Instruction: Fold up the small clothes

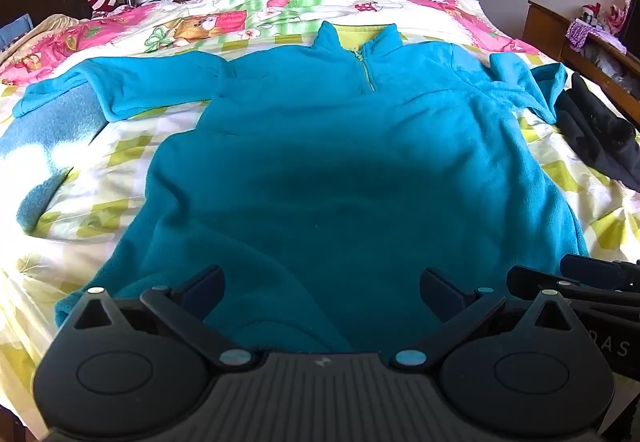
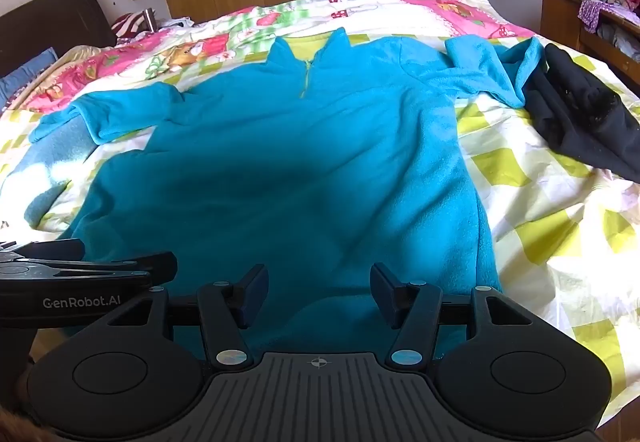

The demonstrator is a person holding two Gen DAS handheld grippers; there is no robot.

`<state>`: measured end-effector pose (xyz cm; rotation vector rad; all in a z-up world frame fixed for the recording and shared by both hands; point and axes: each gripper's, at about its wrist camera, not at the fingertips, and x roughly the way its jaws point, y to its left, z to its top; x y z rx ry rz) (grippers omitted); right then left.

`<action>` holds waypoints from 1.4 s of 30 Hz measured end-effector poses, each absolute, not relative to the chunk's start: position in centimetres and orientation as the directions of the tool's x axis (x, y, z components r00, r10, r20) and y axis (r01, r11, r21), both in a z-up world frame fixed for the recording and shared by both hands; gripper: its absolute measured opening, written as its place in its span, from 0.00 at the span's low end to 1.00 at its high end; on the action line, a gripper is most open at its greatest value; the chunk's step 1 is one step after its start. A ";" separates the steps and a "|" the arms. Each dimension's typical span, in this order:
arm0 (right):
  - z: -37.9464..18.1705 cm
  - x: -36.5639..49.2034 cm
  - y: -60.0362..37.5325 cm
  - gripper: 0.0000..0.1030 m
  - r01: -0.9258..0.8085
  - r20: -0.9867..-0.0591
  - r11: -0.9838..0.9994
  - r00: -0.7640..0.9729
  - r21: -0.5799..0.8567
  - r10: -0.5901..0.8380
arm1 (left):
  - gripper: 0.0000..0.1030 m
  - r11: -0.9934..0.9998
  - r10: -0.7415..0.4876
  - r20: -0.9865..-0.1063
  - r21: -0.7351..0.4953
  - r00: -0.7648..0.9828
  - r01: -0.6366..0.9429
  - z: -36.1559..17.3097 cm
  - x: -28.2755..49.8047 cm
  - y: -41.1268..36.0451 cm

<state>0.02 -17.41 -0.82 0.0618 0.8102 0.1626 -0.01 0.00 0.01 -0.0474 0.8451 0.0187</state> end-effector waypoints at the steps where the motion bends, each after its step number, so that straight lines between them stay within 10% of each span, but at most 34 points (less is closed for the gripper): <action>1: -0.8 0.0 -17.4 0.55 -0.121 -0.716 0.986 0.677 0.117 0.168 | 1.00 0.999 -0.003 -0.748 -0.035 0.664 -0.035 0.0 0.0 0.0; 42: -1.9 0.0 -17.6 0.55 -0.120 -0.727 0.987 0.668 0.106 0.159 | 1.00 0.999 0.011 -0.775 -0.021 0.632 -0.043 -0.9 0.0 -0.2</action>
